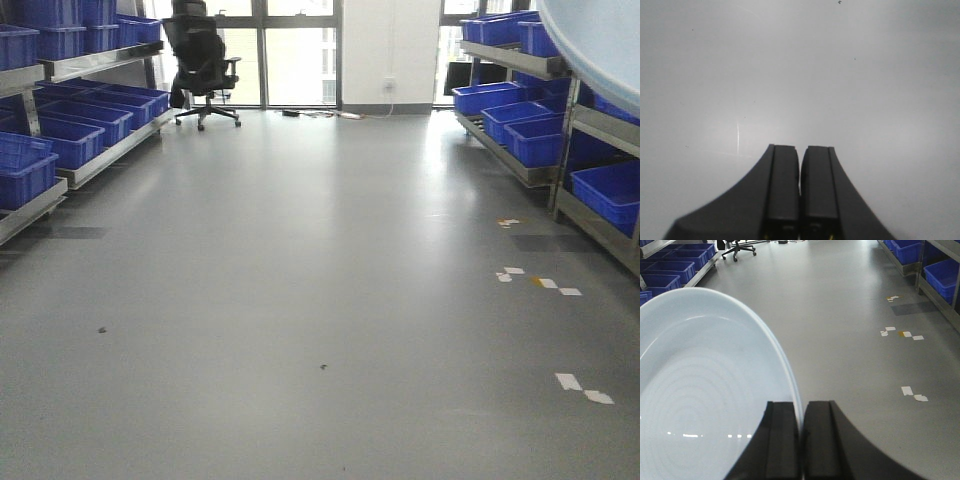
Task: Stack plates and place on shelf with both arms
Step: 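Drive the base toward the blue-bin shelving rack holding the plates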
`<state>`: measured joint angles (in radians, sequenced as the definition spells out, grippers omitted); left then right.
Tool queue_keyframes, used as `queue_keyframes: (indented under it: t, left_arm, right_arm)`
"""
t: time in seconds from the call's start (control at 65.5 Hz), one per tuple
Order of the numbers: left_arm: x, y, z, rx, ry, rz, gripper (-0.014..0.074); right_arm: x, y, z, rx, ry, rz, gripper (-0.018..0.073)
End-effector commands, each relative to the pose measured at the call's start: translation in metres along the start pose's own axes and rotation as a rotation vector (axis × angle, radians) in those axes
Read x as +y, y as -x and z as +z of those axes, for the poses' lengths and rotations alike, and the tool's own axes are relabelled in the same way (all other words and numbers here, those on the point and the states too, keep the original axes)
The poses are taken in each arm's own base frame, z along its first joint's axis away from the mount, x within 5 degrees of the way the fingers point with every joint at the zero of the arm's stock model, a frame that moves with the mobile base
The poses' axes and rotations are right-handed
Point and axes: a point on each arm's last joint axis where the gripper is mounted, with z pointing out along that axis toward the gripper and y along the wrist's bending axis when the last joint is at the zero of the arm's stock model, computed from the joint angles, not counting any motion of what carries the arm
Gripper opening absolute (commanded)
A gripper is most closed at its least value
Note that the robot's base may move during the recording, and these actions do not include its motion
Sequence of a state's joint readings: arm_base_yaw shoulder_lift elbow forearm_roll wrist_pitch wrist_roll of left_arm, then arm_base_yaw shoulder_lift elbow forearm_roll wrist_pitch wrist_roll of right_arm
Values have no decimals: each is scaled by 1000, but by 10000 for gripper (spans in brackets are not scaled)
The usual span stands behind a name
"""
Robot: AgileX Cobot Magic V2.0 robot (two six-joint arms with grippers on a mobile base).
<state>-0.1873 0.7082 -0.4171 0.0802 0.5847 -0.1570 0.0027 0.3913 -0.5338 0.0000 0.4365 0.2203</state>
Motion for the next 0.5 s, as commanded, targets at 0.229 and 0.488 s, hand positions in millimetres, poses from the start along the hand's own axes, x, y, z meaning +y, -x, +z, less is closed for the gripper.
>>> queue_keyframes:
  t: [0.229, 0.488]
  left_arm:
    - [-2, 13, -5, -89, -19, 2, 82]
    - [-2, 13, -5, -89, -19, 2, 82]
  right_arm:
    - [4, 19, -4, -130, 22, -8, 57]
    - [4, 19, -4, -130, 22, -8, 57]
